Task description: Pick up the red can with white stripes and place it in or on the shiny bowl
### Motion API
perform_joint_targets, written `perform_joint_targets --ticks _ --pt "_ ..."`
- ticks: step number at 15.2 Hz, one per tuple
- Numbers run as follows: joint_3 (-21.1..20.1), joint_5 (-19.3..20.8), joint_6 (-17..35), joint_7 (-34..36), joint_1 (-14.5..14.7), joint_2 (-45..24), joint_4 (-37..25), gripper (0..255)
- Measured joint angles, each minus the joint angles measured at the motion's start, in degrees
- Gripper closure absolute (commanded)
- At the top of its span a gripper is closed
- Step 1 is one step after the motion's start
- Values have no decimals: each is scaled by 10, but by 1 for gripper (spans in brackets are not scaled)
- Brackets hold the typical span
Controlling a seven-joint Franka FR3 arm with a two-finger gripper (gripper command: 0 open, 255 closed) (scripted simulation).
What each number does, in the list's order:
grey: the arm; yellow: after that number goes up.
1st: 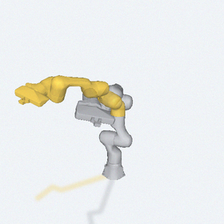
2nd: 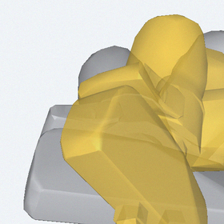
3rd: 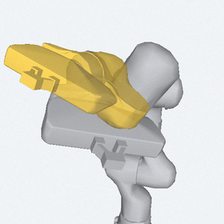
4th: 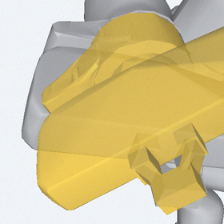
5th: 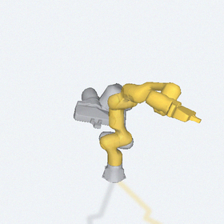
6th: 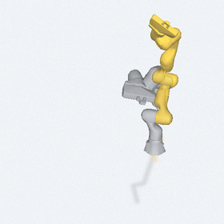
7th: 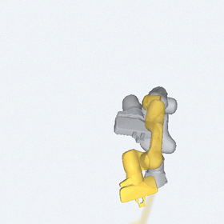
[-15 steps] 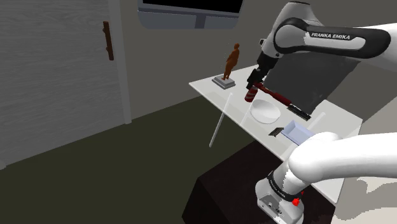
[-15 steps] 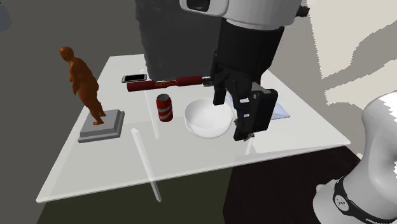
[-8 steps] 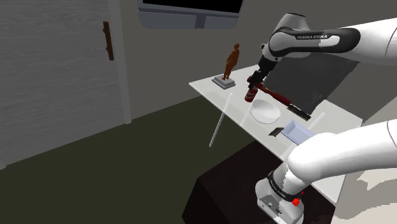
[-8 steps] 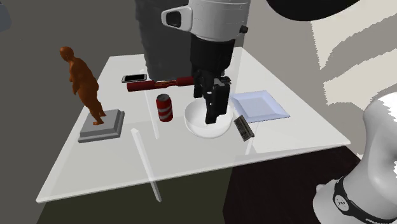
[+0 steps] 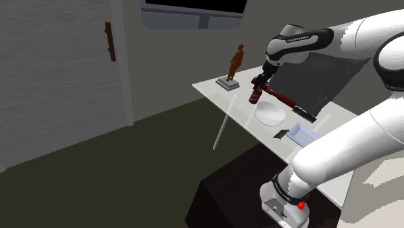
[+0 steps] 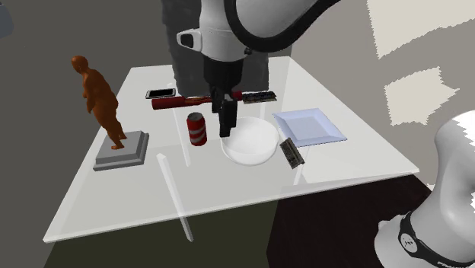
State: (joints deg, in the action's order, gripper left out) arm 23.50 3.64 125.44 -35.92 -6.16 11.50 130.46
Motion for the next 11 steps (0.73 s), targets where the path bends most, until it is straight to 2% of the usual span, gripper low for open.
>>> perform_joint_targets --ticks 5,11 --pt "35 -60 33 -75 -8 -103 -67 0" --pt "49 -155 48 -174 -48 -238 -169 0"
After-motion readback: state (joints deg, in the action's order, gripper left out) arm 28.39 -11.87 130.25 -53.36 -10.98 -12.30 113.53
